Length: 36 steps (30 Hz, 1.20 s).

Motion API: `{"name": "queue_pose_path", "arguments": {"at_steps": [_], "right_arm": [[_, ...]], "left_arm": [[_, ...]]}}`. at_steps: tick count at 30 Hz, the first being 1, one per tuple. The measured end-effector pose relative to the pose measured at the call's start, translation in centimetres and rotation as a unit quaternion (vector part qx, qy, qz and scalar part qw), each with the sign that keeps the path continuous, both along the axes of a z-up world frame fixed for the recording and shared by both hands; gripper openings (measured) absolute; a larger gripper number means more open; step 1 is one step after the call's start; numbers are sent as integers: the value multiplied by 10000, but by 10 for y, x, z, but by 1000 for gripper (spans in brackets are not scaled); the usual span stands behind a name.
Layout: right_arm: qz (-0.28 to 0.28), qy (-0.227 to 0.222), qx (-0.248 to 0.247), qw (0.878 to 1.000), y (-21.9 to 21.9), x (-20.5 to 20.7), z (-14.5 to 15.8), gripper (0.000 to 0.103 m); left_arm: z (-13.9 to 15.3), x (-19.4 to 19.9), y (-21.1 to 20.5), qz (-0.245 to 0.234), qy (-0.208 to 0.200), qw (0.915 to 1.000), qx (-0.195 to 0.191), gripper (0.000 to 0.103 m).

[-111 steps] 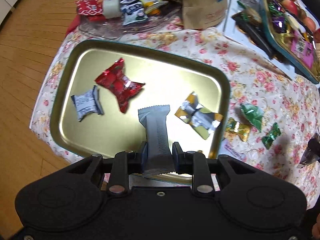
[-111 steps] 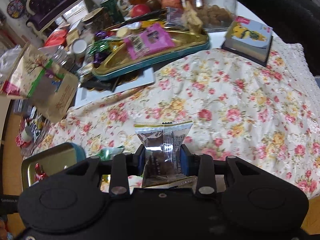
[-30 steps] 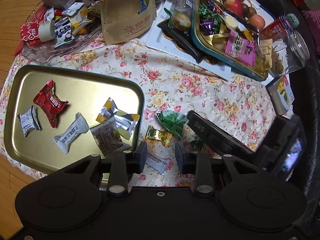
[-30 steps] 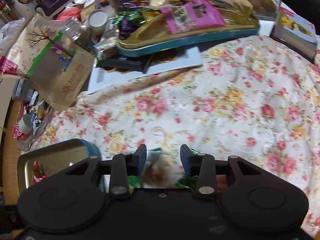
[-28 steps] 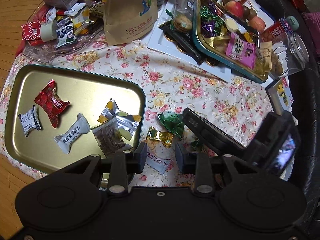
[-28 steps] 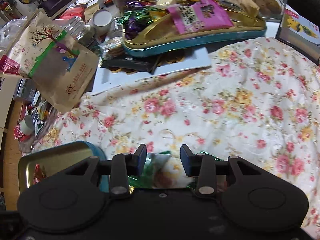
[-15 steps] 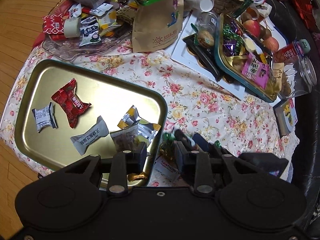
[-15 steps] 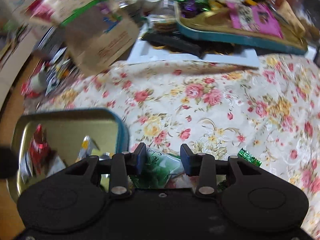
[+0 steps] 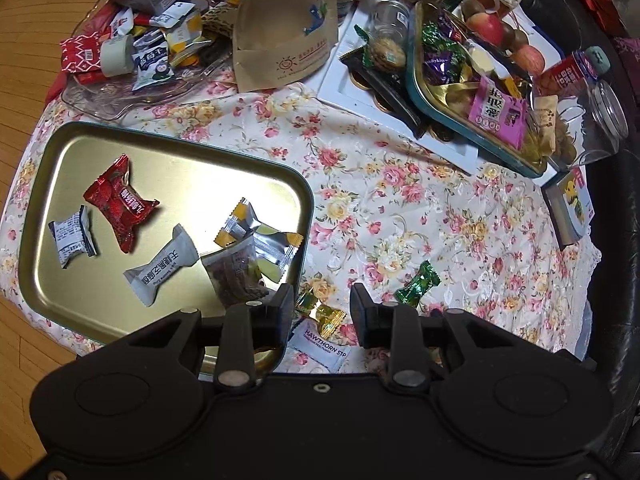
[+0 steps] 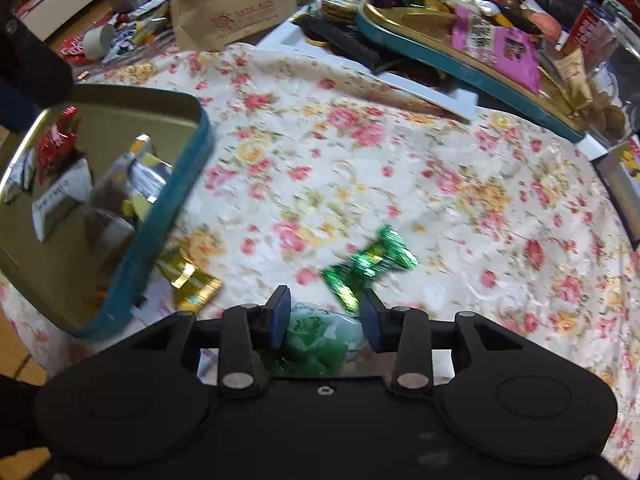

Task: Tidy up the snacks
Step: 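Grasp the green clear candy packet with the right tool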

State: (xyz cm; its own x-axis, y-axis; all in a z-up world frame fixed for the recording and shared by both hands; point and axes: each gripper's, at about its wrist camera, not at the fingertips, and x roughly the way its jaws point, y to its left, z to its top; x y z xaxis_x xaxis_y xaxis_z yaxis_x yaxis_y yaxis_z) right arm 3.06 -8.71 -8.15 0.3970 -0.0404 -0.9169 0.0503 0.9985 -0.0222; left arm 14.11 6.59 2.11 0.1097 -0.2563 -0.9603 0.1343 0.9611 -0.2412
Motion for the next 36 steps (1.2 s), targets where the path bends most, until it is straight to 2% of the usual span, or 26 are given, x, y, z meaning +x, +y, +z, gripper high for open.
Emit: {"name": "queue_pose_path", "arguments": {"at_steps": [4,7,11,14,19,23,26,30,36], "right_arm": [[-241,57,-54,9997,-21,-9,-7,40],[-585,-15,403,9975,-41,-11,-3,40],[-1175,-199,1271,9847,-70,-12,14,40],[-1392,-107,1534,9783,-80,-11,17,46],[-1601,436,1593,9732,-75,-7,5,46],[-1505,418,1117,9814,-67,-8,5,47],[-1629,309,969,9814,-71,-11,11,47],[-1708,484,1200,9768,-76,-14,9,47],[-2185,652,1537,9615,-79,-11,-6,51]], "left_arm": [[-1,-2,-7,-120,-39,9999,72,41],[-4,-3,-11,-182,-12,9998,104,41],[-6,-4,-16,-233,-7,9996,155,41],[-8,-4,-21,-274,-16,9994,226,41],[-10,-6,-31,-350,73,9990,264,41],[-3,-11,-40,-528,-21,9984,183,41],[-2,-15,-43,-632,-129,9975,275,41],[-6,-14,-44,-622,-124,9972,385,41],[-9,-14,-47,-626,-19,9974,364,41]]}}
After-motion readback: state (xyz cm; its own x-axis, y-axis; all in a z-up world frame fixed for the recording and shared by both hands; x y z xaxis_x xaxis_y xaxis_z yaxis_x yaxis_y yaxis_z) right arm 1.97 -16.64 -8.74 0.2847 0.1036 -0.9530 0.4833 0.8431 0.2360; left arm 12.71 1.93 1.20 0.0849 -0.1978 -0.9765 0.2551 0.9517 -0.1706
